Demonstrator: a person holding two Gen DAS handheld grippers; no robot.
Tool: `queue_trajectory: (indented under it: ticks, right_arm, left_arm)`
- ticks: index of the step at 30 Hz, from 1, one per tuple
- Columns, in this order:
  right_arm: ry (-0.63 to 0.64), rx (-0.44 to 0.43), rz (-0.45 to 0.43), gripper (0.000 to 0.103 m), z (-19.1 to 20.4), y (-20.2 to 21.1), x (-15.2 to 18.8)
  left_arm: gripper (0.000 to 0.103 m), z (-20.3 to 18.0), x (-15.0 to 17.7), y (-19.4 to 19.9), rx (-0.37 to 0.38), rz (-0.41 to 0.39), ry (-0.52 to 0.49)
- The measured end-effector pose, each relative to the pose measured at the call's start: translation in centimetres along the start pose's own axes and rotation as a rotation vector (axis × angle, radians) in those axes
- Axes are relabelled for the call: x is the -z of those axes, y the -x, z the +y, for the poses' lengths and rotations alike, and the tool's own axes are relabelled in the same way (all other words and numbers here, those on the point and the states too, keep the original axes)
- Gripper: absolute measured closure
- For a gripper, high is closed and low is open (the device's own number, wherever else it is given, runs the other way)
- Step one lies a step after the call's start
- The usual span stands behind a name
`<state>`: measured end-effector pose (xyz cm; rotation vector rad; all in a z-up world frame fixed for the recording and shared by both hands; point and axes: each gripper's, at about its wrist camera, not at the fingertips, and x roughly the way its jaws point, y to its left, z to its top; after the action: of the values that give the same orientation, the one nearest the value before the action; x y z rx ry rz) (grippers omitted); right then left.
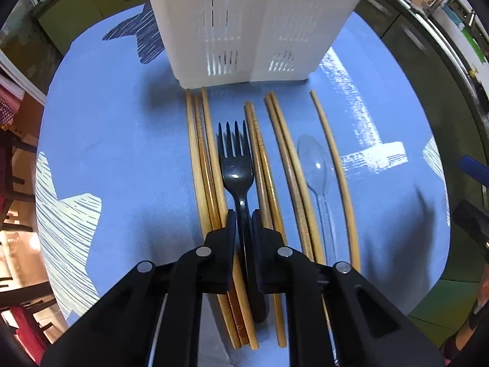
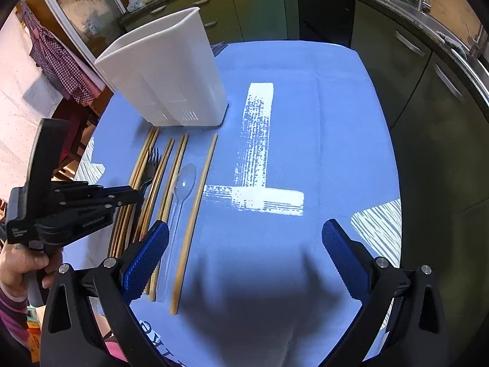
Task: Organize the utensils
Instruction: 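Lower the left tool onto the black fork and close on it, then lift the black fork with the left tool while the right tool grasps the clear spoon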
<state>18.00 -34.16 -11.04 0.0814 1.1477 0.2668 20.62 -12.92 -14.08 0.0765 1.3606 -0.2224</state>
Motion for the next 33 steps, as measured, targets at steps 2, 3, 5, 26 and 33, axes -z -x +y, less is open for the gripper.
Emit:
queue_trajectory:
  ticks: [2, 3, 5, 26, 33]
  right_arm:
    - [0.01, 0.005, -0.004, 0.004, 0.2, 0.1, 0.1]
    - [0.013, 0.007, -0.004, 0.004, 0.3, 0.0, 0.1]
    - [0.018, 0.004, 0.003, 0.004, 0.4, 0.0, 0.3]
    - [0.074, 0.0, 0.171, 0.021, 5.5, -4.6, -0.3]
    - [0.105, 0.01, 0.248, 0.062, 8.8, -7.9, -1.0]
  left_arm:
    - [0.093, -0.3, -0.2, -0.5, -0.003, 0.013, 0.001]
    - [0.093, -0.4, -0.3, -0.7, -0.005, 0.016, 0.003]
    - [0.093, -0.7, -0.4, -1.1, -0.01, 0.021, 0.0]
    - [0.094, 0.5, 1.8, 9.2, 0.108, -0.392, -0.017]
    - [0.094, 1.3, 4.4, 11.9, 0.116, -0.443, -0.058]
